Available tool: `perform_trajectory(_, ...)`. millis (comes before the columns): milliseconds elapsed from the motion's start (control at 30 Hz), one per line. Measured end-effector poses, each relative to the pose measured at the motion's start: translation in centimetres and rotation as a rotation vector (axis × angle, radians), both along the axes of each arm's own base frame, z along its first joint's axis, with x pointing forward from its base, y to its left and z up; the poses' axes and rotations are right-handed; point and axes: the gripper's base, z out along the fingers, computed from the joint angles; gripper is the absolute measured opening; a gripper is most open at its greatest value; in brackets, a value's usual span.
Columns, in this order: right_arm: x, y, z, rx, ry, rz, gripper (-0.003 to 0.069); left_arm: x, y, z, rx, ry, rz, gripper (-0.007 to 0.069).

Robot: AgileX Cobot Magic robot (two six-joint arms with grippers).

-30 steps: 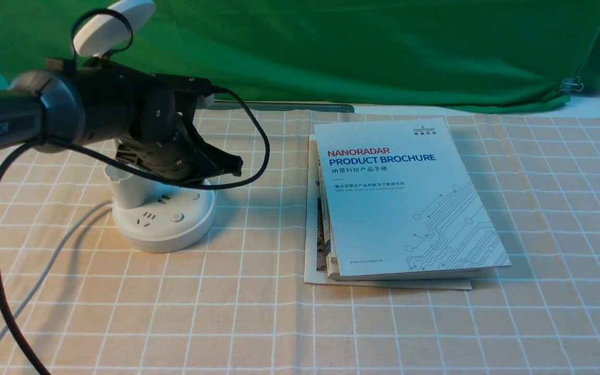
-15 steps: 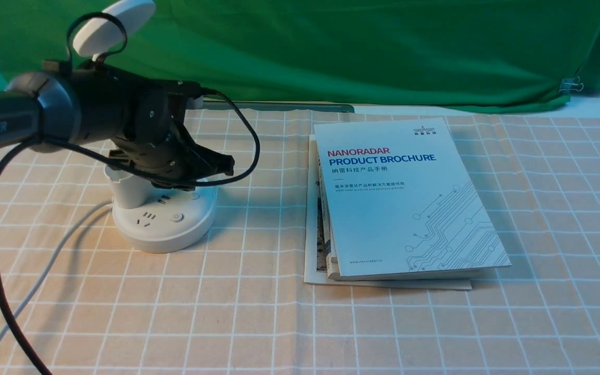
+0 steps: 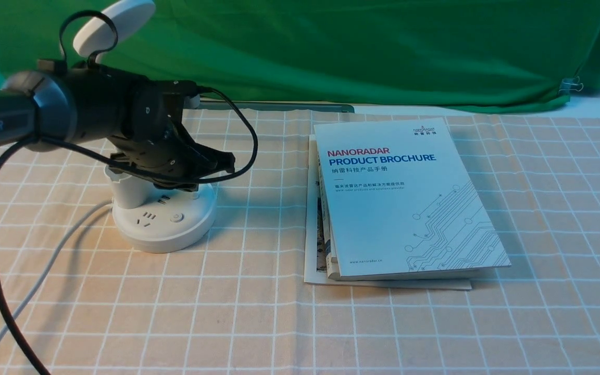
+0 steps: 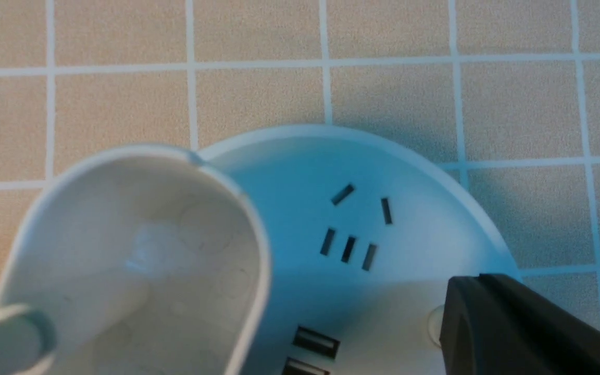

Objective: Turn on the table lamp on the light coffee tablecloth with your hand.
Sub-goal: 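Press the power button on the lamp base to turn the lamp on with the left gripper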

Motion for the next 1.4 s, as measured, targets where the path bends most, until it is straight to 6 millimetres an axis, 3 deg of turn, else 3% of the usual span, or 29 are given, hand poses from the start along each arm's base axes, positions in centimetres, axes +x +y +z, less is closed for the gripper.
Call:
perform_trajectory(800,0.0,0.0,0.0,0.000,-0.001,0.000,0.0241,-0.5,0.1,-1.5,-0.013,-0.016,0.002,0.0002)
perform_trajectory(1033,0.0,0.0,0.0,0.000,0.000,0.000,0.0241,-1.2,0.2,-0.7,-0.029,-0.016,0.005,0.0002)
perform_trajectory(1233,0.0,0.0,0.0,0.000,0.000,0.000,0.0241,-4.3,-0.4,5.0,-0.147,-0.062,-0.070,0.0002)
perform_trajectory(1400,0.0,0.0,0.0,0.000,0.000,0.000,0.0241,-10.3,-2.0,7.4,-0.297,-0.069,-0.186,0.0002)
